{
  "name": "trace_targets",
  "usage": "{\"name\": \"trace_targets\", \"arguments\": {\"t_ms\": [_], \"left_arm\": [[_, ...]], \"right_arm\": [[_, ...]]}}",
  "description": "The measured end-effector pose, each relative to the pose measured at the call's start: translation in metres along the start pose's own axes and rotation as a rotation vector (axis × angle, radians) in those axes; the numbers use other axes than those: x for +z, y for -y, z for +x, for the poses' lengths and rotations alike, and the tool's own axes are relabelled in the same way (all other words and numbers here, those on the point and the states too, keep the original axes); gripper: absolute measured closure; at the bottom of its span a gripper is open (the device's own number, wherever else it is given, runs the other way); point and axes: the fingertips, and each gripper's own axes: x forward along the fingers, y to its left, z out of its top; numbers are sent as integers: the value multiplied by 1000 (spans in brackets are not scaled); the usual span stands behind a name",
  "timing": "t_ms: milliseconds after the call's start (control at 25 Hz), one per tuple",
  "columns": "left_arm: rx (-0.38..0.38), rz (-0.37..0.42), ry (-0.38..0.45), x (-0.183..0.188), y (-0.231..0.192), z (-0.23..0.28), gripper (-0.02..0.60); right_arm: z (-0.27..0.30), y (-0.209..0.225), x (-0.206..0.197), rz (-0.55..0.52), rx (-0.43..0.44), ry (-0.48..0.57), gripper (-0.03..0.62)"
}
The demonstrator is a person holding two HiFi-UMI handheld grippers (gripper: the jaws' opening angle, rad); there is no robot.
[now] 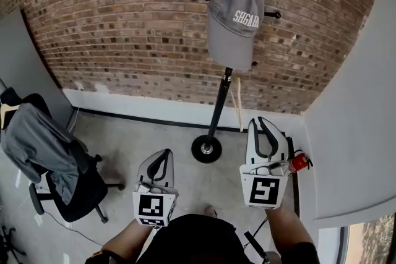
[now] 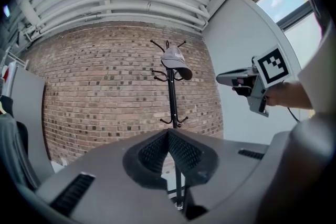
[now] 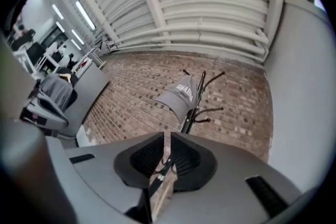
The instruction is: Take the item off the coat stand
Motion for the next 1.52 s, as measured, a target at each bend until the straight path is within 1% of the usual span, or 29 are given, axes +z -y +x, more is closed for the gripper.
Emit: {"name": "trace_targets", "arguments": {"t_ms": [40, 80, 120, 200, 320, 440, 560, 640, 760, 920, 960, 1000, 1080, 1160, 1320, 1520], "left_arm": [[14, 0, 4, 4, 1, 8, 563], [30, -2, 9, 8, 2, 16, 563], [45, -4, 12, 11, 3, 22, 563], [74, -8, 15, 15, 4, 33, 563], [120, -14, 17, 18, 4, 45, 563], [171, -28, 16, 18, 1, 52, 563], [210, -45, 13, 17, -2, 56, 563], [226, -49, 13, 18, -3, 59, 563], [235, -53, 14, 19, -5, 63, 563], [234, -56, 12, 18, -8, 67, 563], [231, -57, 10, 17, -8, 68, 563], [227, -56, 9, 17, -8, 69, 563], [217, -54, 11, 17, -8, 70, 563], [206, -53, 15, 19, -8, 72, 563], [173, -53, 19, 19, -6, 76, 563], [148, -54, 31, 26, -5, 75, 563]], "right_arm": [[12, 7, 4, -78, 0, 16, 566], [24, 12, 5, -132, 0, 22, 511], [35, 17, 6, -167, -7, 25, 475], [56, 25, 6, -226, -47, 45, 464], [85, 34, 13, -384, -116, 103, 450], [110, 36, 20, -518, -161, 151, 445], [127, 33, 23, -615, -195, 190, 445], [134, 34, 27, -650, -227, 221, 445], [137, 40, 35, -653, -275, 267, 446], [136, 45, 43, -638, -311, 299, 448], [134, 47, 45, -633, -322, 307, 463], [132, 50, 47, -628, -335, 316, 512], [126, 56, 53, -614, -364, 334, 541], [121, 64, 62, -602, -390, 350, 557], [118, 86, 91, -588, -437, 395, 562], [117, 117, 122, -552, -499, 413, 562]]}}
